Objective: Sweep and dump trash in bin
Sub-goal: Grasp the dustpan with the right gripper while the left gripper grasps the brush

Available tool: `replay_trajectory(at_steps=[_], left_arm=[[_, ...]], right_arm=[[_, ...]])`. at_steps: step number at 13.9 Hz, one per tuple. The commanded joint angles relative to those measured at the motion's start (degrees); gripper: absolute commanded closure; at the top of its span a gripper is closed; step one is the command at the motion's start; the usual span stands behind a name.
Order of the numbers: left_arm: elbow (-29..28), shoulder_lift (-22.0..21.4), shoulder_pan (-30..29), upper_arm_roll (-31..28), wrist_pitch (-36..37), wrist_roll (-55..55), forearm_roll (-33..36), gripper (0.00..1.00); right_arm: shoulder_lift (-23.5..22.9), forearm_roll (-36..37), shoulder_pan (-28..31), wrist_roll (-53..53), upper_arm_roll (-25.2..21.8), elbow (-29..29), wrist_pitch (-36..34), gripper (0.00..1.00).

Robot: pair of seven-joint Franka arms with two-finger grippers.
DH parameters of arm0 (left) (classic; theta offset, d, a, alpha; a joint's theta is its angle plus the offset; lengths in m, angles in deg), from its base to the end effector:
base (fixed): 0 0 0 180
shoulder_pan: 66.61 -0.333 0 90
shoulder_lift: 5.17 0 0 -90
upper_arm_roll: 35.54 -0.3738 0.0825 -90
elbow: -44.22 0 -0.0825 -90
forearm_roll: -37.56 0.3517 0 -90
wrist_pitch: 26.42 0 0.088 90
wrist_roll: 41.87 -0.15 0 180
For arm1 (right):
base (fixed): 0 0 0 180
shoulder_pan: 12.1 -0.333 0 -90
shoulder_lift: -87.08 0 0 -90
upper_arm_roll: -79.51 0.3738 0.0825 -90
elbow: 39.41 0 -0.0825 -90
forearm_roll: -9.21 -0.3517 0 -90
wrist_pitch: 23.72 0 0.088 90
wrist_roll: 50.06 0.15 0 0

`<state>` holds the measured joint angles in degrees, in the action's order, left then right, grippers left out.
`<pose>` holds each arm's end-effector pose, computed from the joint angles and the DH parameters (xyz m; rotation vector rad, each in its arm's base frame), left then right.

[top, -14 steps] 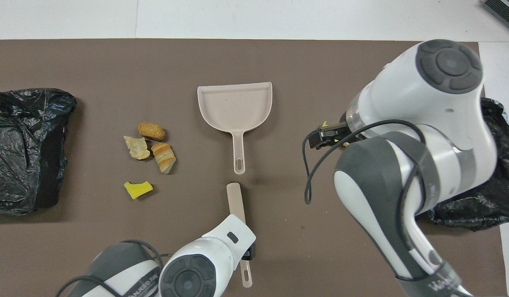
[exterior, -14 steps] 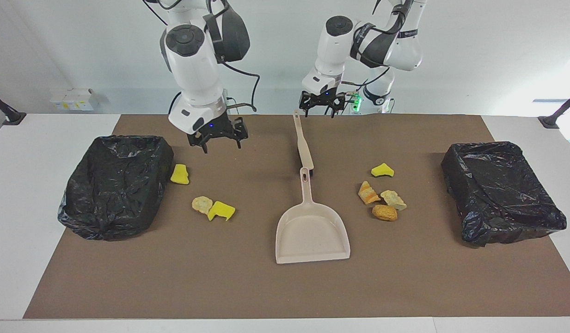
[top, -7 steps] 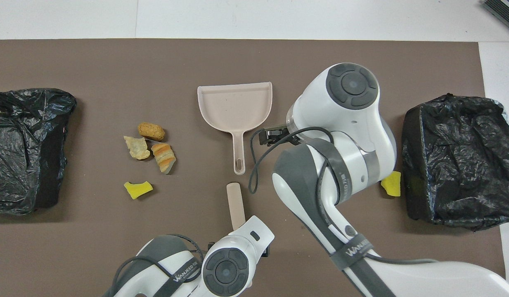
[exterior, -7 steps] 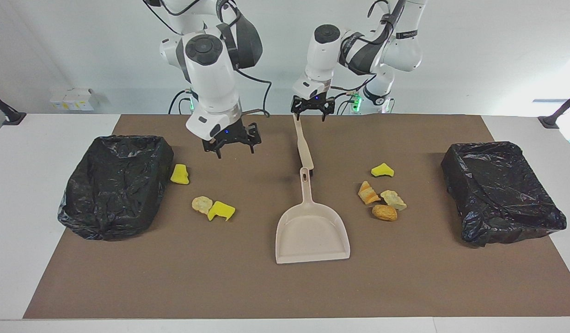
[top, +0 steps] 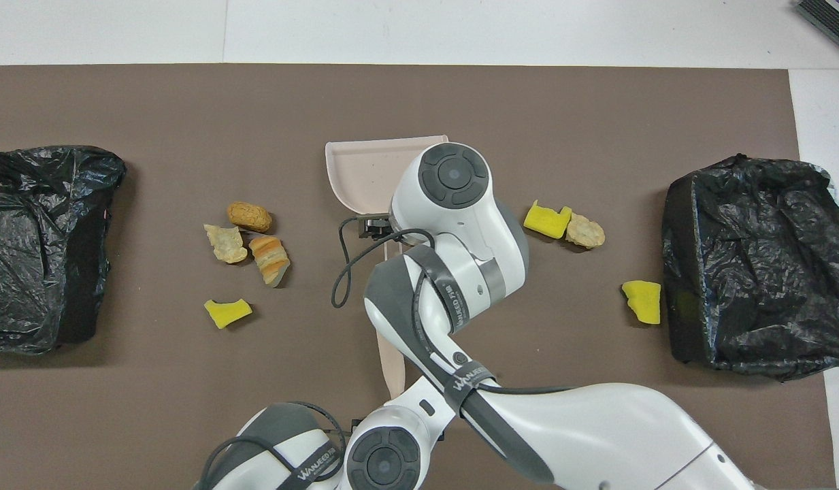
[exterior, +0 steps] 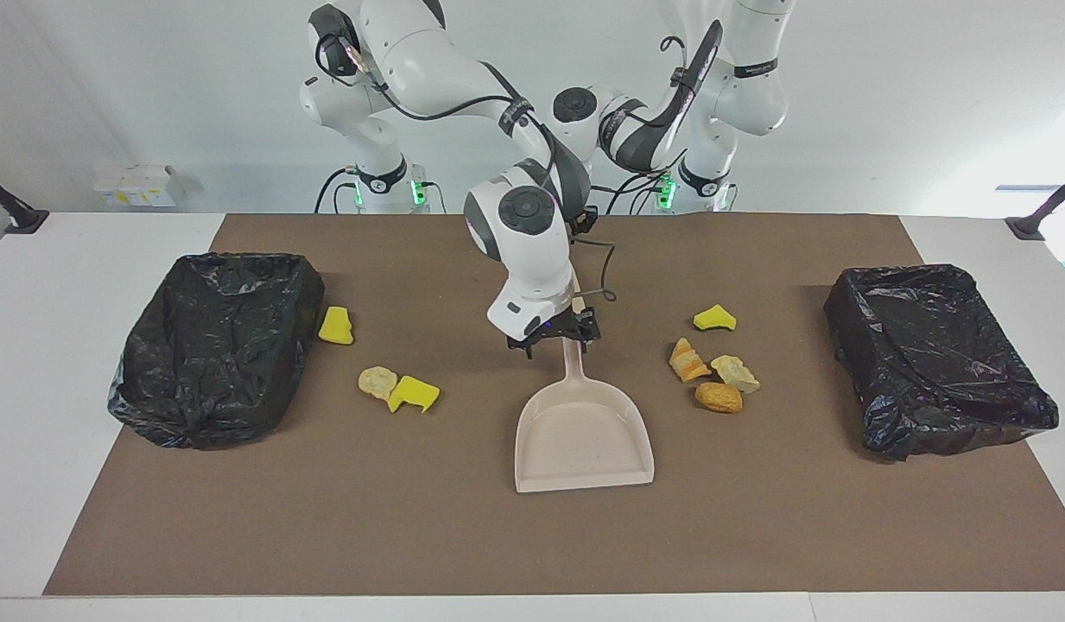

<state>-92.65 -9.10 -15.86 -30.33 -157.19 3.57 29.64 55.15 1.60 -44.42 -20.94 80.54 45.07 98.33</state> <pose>0.2470 -0.3798 0.3794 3.1026 -0.1412 -0.1535 0.5986 0.4038 0.3842 -2.9834 -0.0084 -0.0284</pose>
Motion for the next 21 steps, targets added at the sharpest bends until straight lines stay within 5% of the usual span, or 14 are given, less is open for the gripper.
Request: replay_trajectory(at_steps=[1, 5, 6, 10, 11, 12, 18, 21], left_arm=[[-1.3, -1.9, 1.5, -1.1, 1.7, 0.2, -1.3, 1.0], [-0.2, -2.9, 0.7, -1.3, 6.8, -0.6, -1.2, 1.0], [-0.2, -3.6, 0.3, -1.5, 9.0, -1.0, -1.2, 1.0], [0.2, -8.7, -3.0, -1.7, 19.5, -4.8, -1.2, 1.0], [0.2, -9.3, -4.1, -1.7, 21.7, -6.0, -1.2, 1.0], [0.2, -10.3, -4.9, -1.7, 23.4, -7.5, -1.2, 1.0], [0.3, -20.0, -17.5, -1.8, 36.4, -18.6, -1.0, 1.0], [3.2, -19.9, -26.3, -1.8, 38.5, -20.7, -0.1, 1.0]], right_arm=[[-1.0, -0.6, 0.0, 1.0, -0.1, -2.0, 0.2, 0.09], [-0.5, -0.1, -1.9, 2.3, -0.2, 0.1, 1.3, 0.27], [-0.3, 0.5, -1.9, 2.1, -0.3, 0.3, 1.2, 0.4], [0.7, 1.3, -1.6, 1.3, -0.2, 2.5, 0.8, 0.48], [0.9, 1.5, -1.3, 0.7, -0.2, 2.6, 0.4, 0.63], [1.0, 2.1, -1.7, 0.5, -0.2, 2.5, -0.5, 0.96], [6.5, 1.3, 1.5, -5.4, -0.2, 2.7, -9.2, 1.0], [9.4, 1.4, 1.7, -19.2, -0.2, 3.3, -10.1, 1.0]])
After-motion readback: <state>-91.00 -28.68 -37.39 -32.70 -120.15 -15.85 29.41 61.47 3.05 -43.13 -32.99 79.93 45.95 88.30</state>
